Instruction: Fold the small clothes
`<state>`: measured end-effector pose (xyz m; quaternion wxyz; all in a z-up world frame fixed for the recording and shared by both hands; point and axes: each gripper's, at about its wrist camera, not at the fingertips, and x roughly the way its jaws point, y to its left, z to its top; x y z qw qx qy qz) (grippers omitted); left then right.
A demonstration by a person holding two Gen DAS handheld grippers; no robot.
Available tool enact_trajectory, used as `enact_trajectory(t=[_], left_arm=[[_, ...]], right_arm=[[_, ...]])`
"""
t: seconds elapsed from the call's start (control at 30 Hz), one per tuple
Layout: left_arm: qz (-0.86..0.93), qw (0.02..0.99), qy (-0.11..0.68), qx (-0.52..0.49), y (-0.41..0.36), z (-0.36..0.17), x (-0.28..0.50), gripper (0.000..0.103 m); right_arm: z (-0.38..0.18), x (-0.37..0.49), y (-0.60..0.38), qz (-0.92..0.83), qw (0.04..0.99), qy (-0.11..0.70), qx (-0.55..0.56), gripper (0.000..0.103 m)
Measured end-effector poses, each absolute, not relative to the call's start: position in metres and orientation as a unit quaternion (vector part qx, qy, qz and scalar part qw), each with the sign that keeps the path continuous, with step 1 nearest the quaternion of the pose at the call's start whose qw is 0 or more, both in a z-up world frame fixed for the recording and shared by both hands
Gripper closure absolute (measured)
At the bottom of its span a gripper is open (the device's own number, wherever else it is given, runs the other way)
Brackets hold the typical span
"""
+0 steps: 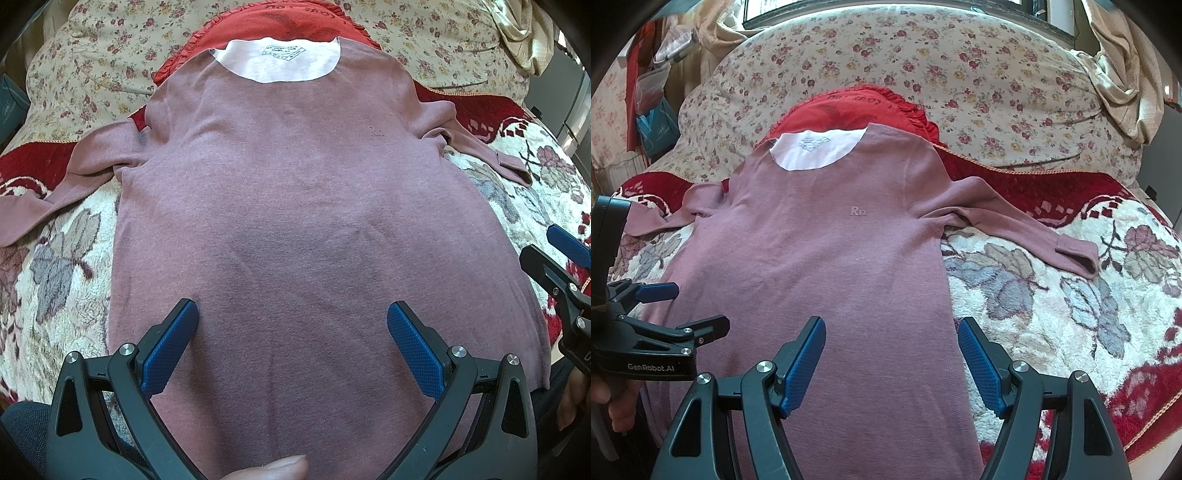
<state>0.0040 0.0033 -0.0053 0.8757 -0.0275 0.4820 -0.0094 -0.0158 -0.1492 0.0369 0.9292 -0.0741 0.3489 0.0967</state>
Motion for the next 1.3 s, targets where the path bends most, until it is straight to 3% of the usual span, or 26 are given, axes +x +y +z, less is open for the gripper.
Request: enact_trajectory(t=[1.3], left_arm=[[-0.009,0.875,0.482,-0.028,0.006,-0.0074,0.003,0.0]], right_arm=[[0.0366,-0.0166,-0.1478,0.099,0.928,0.352,-0.071,0.031]])
